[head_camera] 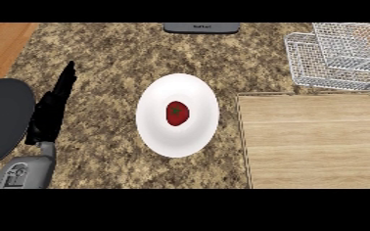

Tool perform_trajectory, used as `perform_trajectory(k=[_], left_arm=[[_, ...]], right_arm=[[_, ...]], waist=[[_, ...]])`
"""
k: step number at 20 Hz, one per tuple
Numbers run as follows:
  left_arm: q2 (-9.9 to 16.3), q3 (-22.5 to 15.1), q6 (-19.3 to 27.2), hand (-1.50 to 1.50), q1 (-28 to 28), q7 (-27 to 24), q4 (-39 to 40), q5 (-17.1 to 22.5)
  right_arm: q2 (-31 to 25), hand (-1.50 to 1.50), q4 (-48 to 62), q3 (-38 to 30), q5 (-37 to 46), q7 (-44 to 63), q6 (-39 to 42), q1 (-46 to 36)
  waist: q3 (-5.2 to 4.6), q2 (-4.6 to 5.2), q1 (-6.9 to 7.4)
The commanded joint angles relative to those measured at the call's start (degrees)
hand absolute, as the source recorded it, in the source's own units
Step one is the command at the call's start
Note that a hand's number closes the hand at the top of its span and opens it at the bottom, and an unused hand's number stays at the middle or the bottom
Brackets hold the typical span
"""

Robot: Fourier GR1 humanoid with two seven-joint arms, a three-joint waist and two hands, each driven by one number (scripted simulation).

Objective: Pick the eggplant from the tray and place it in the tiered basket

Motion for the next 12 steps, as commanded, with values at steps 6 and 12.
perform_trajectory(k=[6,12], left_arm=[[0.3,-0.1,-1.3,0.00,-2.5,2.3,-1.1,-0.7],[-0.7,0.8,-1.0,0.00,1.1,-2.1,0.3,-0.4]], right_arm=[[-0.4,1.50,18.0,-5.5,-2.4,-12.0,-1.3,-3.5],[0.8,-1.50,21.4,-9.9,-7.1,-8.3,3.7,-1.7]], waist=[[0.09,0.45,1.16],[0.03,0.16,0.39]])
